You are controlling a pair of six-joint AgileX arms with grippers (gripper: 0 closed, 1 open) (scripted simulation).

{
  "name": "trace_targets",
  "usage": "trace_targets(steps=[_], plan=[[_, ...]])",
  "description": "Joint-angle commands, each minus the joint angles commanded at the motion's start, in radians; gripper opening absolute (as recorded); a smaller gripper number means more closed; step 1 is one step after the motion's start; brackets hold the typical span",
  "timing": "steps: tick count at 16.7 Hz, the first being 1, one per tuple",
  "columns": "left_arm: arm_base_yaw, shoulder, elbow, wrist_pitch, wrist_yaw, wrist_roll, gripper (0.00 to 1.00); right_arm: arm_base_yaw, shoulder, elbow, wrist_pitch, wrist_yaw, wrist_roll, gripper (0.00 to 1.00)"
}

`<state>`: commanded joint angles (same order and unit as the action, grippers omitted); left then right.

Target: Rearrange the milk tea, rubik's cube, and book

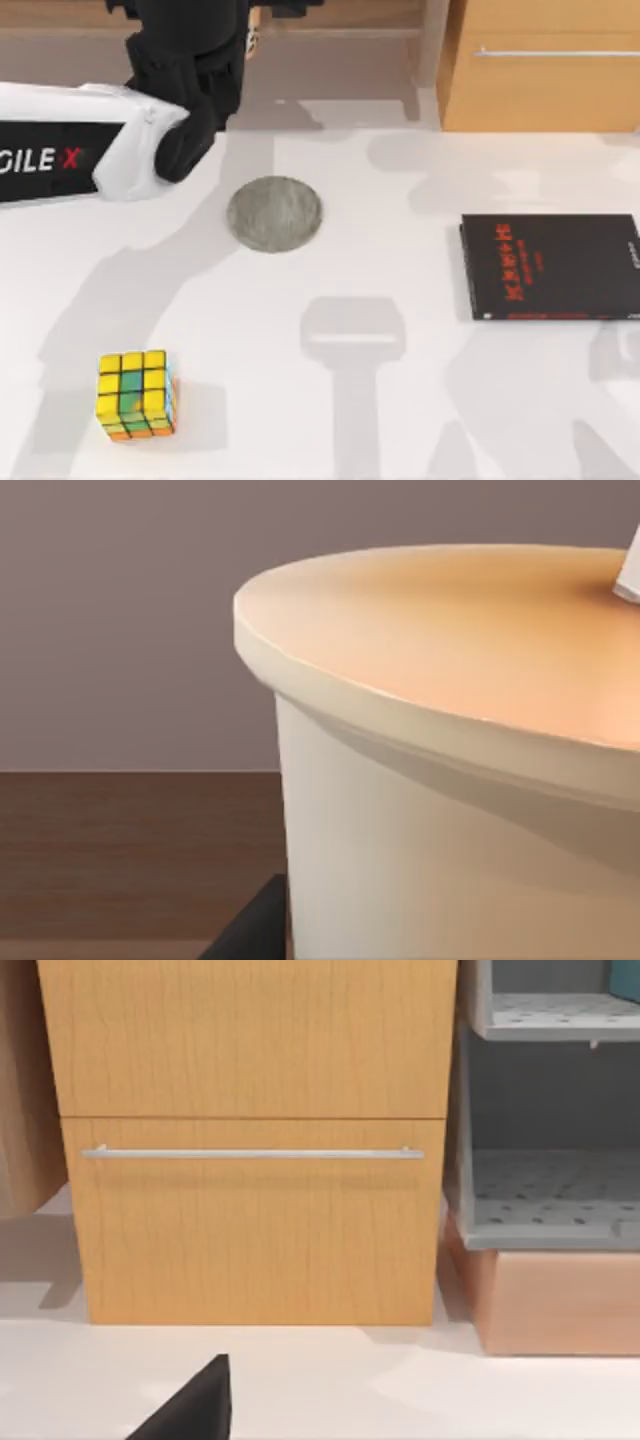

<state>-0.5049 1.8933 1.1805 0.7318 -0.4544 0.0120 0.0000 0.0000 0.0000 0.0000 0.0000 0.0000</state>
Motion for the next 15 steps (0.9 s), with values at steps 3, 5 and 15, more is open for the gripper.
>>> trace_targets(steps=[3, 5, 15], plan=[[0.003, 0.004, 0.001, 0.0, 0.0, 0.001, 0.0, 0.0, 0.0, 0.0, 0.0, 0.0, 0.0, 1.0], [-0.031, -0.012, -0.034, 0.034, -0.028, -0.006, 0.0, 0.0, 0.0, 0.0, 0.0, 0.0, 0.0, 1.0], [-0.148, 0.077, -0.258, 0.419, -0.147, -0.001, 0.0, 0.0, 0.0, 0.0, 0.0, 0.0, 0.0, 1.0]])
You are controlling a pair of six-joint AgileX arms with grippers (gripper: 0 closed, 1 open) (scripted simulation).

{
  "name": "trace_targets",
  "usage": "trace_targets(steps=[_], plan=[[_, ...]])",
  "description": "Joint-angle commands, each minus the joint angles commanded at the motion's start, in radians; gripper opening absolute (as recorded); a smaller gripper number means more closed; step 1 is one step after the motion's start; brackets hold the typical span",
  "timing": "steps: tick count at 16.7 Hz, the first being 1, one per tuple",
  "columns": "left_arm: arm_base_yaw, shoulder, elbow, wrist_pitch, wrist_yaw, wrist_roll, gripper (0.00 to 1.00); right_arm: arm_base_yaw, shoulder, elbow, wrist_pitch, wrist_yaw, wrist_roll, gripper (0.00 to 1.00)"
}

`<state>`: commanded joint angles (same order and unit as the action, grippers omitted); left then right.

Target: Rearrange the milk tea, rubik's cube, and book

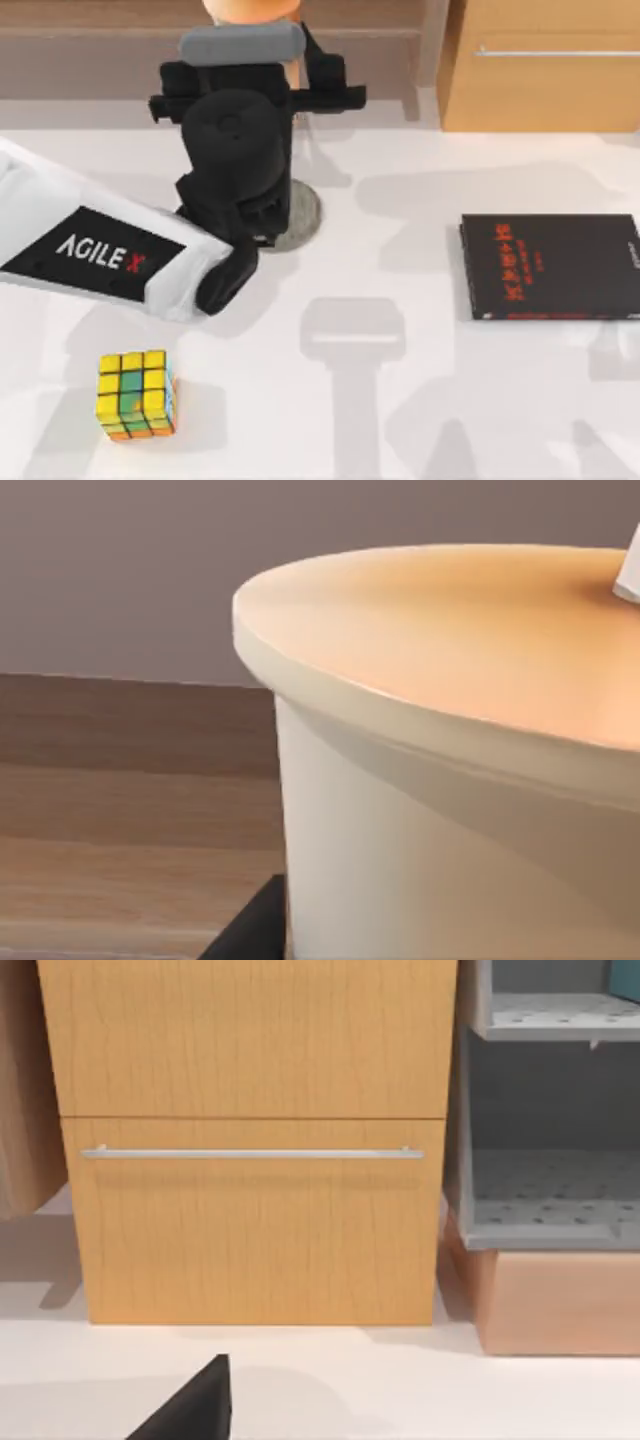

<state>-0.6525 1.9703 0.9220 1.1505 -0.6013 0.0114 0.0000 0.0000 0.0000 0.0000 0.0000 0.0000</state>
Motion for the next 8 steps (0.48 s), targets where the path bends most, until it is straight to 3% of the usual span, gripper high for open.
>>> trace_targets(steps=[8], plan=[[-0.019, 0.104, -0.063, 0.093, -0.023, 0.011, 0.0, 0.0, 0.0, 0.0, 0.0, 0.0, 0.0, 1.0]])
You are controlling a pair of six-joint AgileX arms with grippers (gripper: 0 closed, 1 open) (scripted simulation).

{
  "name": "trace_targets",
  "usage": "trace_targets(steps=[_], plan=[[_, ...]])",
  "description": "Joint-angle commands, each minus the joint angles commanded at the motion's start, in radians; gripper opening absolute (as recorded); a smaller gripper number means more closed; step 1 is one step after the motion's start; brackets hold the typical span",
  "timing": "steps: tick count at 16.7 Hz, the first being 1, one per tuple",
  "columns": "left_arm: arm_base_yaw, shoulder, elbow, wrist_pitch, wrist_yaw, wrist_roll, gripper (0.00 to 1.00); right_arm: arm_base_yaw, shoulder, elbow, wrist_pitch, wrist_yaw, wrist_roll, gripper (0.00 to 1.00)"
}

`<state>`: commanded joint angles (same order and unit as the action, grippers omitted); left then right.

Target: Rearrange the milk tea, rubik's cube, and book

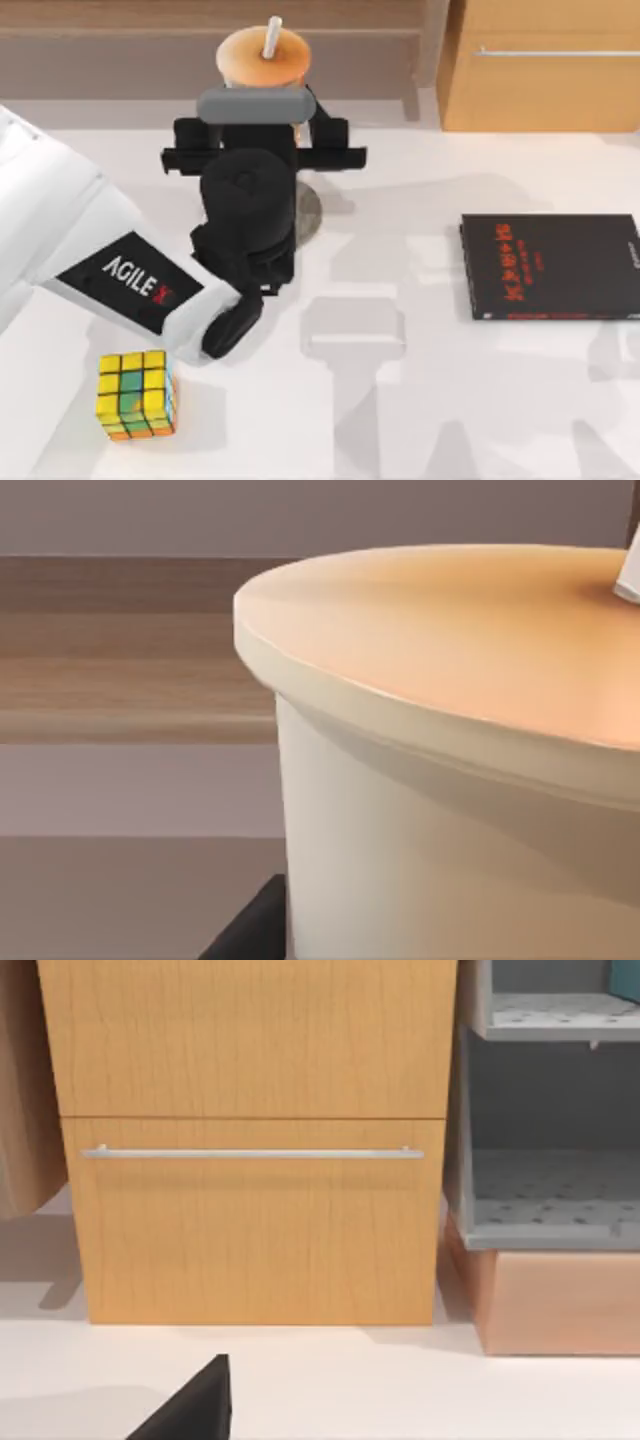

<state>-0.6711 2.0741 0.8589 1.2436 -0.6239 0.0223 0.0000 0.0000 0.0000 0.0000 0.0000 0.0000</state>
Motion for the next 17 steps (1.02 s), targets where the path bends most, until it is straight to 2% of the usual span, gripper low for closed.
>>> trace_targets(steps=[13, 17], plan=[[-0.006, 0.112, -0.006, 0.115, 0.0, -0.002, 0.0, 0.0, 0.0, 0.0, 0.0, 0.0, 0.0, 1.0], [-0.006, 0.112, -0.006, 0.115, 0.0, -0.002, 0.3, 0.0, 0.0, 0.0, 0.0, 0.0, 0.0, 1.0]])
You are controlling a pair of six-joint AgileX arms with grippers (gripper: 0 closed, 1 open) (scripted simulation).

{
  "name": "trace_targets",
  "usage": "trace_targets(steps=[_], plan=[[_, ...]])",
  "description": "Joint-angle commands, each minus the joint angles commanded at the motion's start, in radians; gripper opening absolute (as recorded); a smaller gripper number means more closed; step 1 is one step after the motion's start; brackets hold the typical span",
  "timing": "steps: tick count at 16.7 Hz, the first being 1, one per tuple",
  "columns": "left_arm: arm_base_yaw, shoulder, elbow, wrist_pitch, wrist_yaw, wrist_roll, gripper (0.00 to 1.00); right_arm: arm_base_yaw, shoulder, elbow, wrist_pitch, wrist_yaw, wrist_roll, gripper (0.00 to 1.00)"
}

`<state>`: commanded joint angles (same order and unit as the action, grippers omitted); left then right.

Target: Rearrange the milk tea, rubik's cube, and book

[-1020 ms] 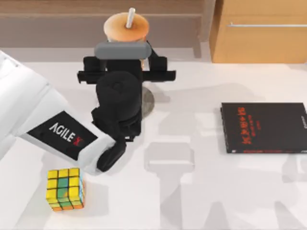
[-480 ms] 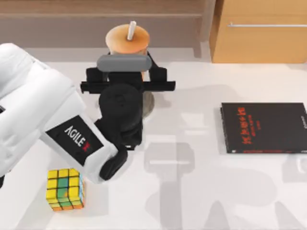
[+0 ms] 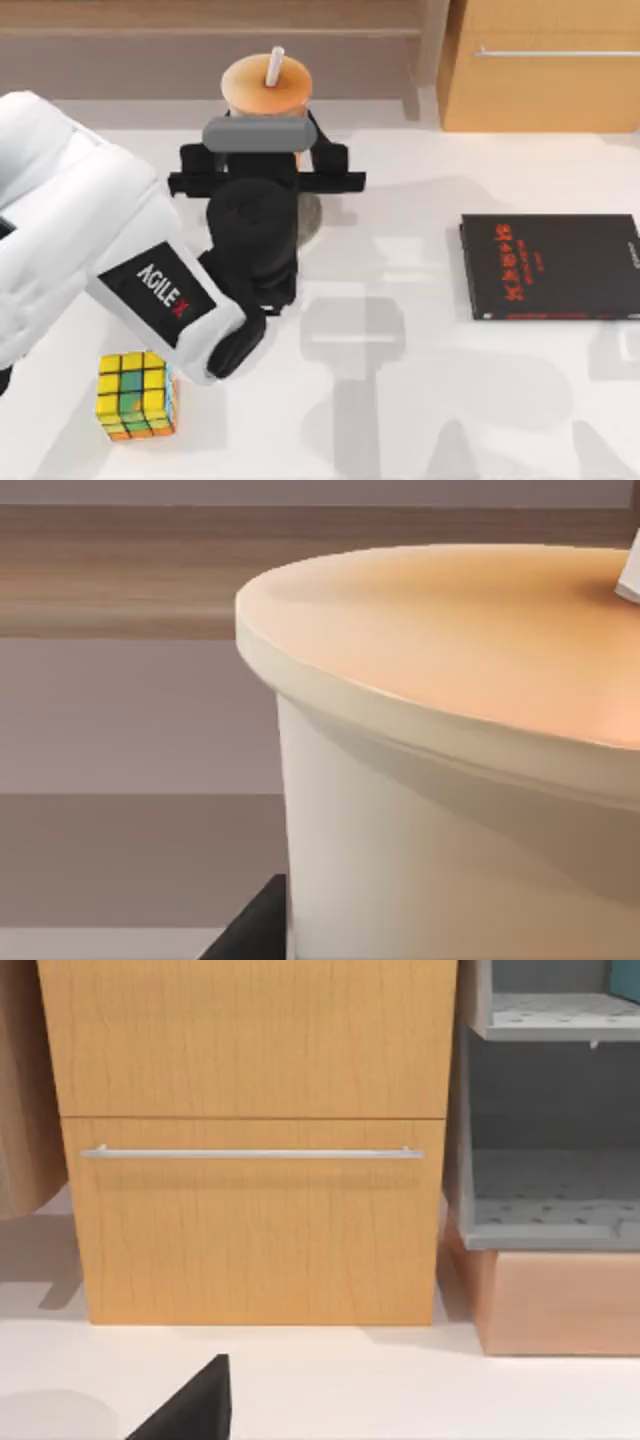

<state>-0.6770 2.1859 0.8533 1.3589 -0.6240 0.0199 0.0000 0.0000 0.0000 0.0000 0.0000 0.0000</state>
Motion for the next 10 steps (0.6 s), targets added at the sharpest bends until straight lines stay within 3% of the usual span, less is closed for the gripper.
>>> trace_targets(steps=[9, 10], plan=[[0.0, 0.0, 0.0, 0.0, 0.0, 0.0, 0.98, 0.0, 0.0, 0.0, 0.0, 0.0, 0.0, 1.0], [0.0, 0.0, 0.0, 0.0, 0.0, 0.0, 1.0, 0.0, 0.0, 0.0, 0.0, 0.0, 0.0, 1.0]])
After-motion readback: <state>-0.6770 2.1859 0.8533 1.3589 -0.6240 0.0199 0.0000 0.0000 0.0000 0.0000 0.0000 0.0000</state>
